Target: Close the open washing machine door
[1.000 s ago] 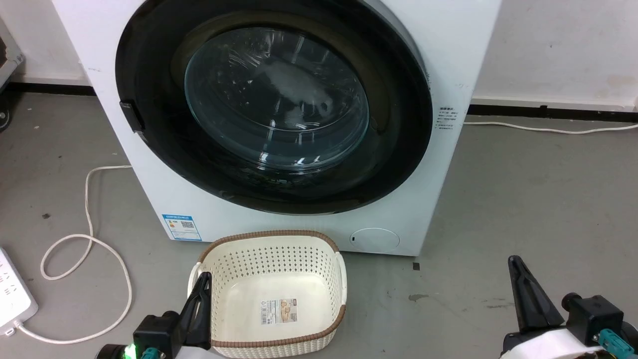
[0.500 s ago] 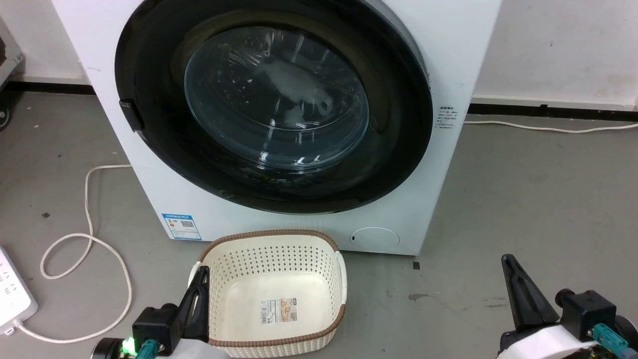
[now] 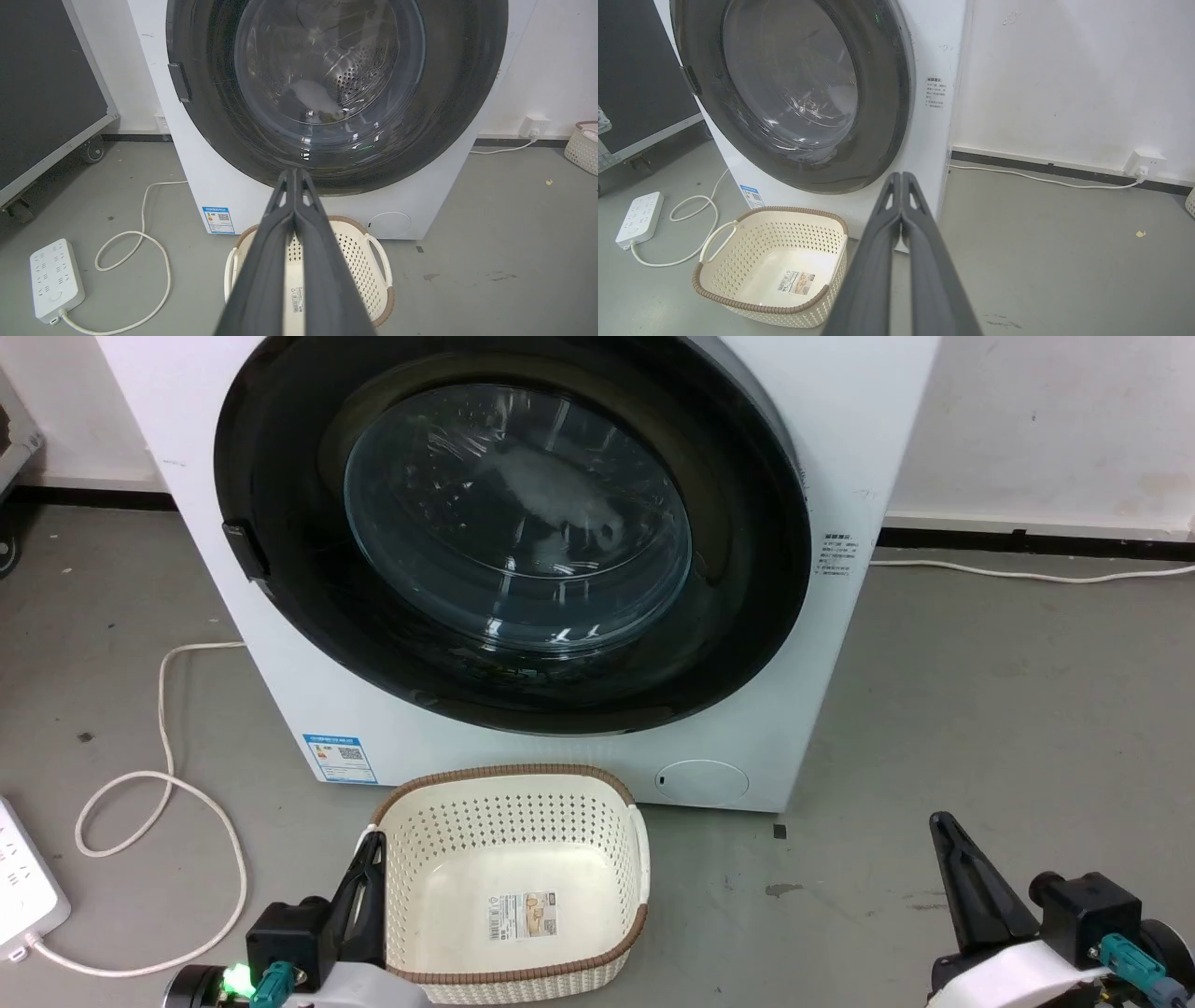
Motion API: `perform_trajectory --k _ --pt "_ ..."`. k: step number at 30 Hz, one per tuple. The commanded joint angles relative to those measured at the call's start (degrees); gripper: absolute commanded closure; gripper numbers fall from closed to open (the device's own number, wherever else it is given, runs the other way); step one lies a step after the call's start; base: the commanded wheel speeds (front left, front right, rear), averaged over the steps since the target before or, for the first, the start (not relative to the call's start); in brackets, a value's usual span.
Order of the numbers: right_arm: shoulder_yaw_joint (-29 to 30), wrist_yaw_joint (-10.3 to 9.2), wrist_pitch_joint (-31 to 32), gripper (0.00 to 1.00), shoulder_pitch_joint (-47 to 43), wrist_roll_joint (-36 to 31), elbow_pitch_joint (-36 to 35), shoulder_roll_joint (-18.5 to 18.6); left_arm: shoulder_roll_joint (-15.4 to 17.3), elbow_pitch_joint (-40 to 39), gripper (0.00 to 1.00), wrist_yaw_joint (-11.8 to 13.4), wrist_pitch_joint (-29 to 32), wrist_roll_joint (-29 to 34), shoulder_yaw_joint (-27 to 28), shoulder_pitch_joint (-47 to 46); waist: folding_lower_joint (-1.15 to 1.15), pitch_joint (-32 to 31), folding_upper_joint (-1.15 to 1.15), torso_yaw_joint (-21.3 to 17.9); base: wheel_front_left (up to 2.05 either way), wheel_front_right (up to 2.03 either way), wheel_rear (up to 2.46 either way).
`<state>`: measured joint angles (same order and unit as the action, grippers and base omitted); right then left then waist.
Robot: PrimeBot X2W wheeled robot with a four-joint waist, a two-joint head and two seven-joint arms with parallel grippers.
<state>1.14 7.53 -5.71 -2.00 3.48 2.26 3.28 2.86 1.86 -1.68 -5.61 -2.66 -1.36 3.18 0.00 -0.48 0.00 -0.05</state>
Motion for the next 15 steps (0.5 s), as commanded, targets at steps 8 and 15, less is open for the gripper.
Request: perform_trajectory --k 8,15 --pt "-0.3 -0.03 1.1 1.0 1.1 -0.9 -0.8 -0.3 0.0 -0.6 1.0 0.5 1.0 0.7 0.3 -1.4 0.0 0.1 0.0 0.0 0.0 0.0 0.0" --pt "-0.5 -0.03 1.9 1.0 1.2 -1.4 -1.0 -0.3 0.0 -0.8 1.0 0.7 1.8 1.1 0.5 -1.7 0.0 0.2 0.0 0.0 0.0 0.0 0.0"
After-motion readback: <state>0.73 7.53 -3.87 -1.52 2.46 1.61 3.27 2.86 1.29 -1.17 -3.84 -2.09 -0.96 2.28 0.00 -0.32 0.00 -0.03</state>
